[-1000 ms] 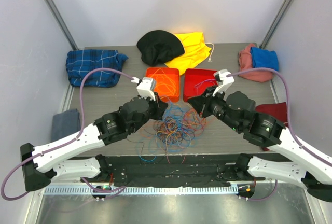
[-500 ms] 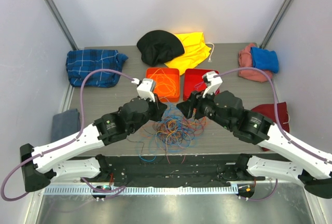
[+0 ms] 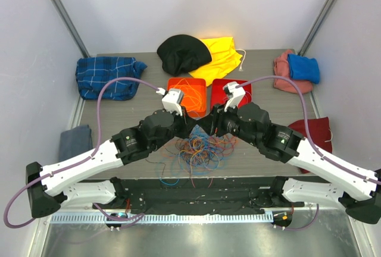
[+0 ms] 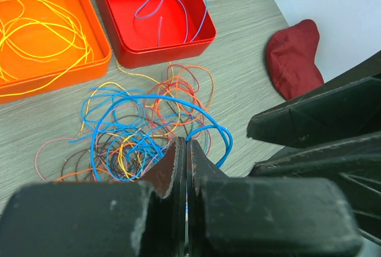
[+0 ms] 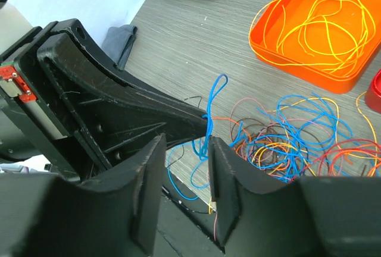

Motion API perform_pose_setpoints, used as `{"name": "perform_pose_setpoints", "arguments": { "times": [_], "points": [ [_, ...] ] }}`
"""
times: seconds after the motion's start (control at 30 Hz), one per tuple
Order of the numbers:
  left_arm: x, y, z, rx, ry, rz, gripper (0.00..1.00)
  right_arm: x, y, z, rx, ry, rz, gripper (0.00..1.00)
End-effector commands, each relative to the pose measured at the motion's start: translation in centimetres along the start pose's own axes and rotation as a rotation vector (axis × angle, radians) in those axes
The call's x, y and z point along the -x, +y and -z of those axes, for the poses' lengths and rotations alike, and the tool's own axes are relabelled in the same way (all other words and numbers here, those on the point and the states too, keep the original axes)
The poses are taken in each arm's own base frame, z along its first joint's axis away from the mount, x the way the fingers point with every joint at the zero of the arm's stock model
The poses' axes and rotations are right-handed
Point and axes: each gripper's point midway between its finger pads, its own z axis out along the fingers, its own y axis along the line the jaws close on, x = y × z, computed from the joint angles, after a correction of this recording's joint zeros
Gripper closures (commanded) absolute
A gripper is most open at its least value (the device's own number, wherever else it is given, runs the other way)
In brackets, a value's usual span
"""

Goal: Untangle the cables

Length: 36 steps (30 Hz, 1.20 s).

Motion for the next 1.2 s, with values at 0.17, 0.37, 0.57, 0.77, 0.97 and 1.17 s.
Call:
{"name": "perform_pose_setpoints", "arguments": {
  "times": [0.17, 0.37, 0.57, 0.77, 0.97, 1.17],
  "points": [
    [3.0, -1.9, 0.7, -0.064, -0.078, 0.037, 1.0, 0.6, 0.8, -1.0, 0.029, -0.025, -0.009, 0.64],
    [3.2, -1.9, 1.0, -0.071, -0.085, 0.04, 1.0, 0.5, 0.5, -1.0, 0.018, -0.025, -0.007, 0.66],
    [3.2, -1.9, 1.0, -0.07, -0.086, 0.039, 1.0, 0.4, 0.2, -0.8, 0.008, -0.027, -0.009, 0.65],
    [3.0, -1.9, 0.9, -0.069, -0.082, 0.038, 1.0, 0.7, 0.1, -0.2, 0.004, -0.038, -0.015, 0.59],
    [3.1, -2.1, 0.9, -0.077, -0.084, 0.04, 1.0, 0.2, -0.4, -0.3, -0.014, -0.03, -0.006, 0.59],
    [3.0, -2.1, 0.9, -0.079, -0.081, 0.043, 1.0, -0.4, -0.8, -0.8, -0.026, -0.015, 0.001, 0.6]
  ]
}}
